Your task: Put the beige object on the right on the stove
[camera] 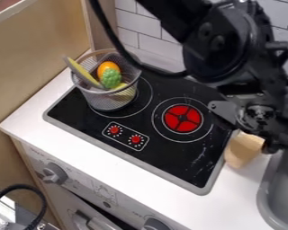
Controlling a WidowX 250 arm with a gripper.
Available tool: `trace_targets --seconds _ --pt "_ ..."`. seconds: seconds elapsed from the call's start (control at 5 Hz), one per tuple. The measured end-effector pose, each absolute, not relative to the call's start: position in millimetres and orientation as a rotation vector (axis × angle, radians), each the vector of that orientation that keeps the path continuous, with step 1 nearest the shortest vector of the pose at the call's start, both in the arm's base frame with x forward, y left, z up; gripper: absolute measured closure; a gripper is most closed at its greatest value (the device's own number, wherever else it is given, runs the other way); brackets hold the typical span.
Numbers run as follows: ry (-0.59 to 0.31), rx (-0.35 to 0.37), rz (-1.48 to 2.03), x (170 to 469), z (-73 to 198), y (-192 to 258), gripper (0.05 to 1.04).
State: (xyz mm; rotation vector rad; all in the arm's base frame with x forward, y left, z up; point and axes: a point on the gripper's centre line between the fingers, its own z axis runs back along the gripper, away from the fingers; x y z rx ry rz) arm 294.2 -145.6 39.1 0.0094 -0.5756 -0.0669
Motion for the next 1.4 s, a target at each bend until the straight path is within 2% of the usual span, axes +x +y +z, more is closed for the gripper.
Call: trace_targets --seconds 0.2,0.4,0.6,0.8,1.0,1.4 --pt "-0.598 0.018 -0.075 285.4 24.7 -143.4 0.085" --pt "-0.619 0.018 -0.085 283.3 21.8 -141.9 0.085" --pt "-0.621 0.019 -0.087 282.0 17.1 -141.2 0.131" --pt "-0.611 0.022 -0.062 279.3 16.2 -141.6 0.303" --pt "-0.557 0.031 -0.052 276.1 15.6 -142.3 0.454" --pt "-0.462 -0.028 -0.022 274.4 51.5 -143.1 0.454"
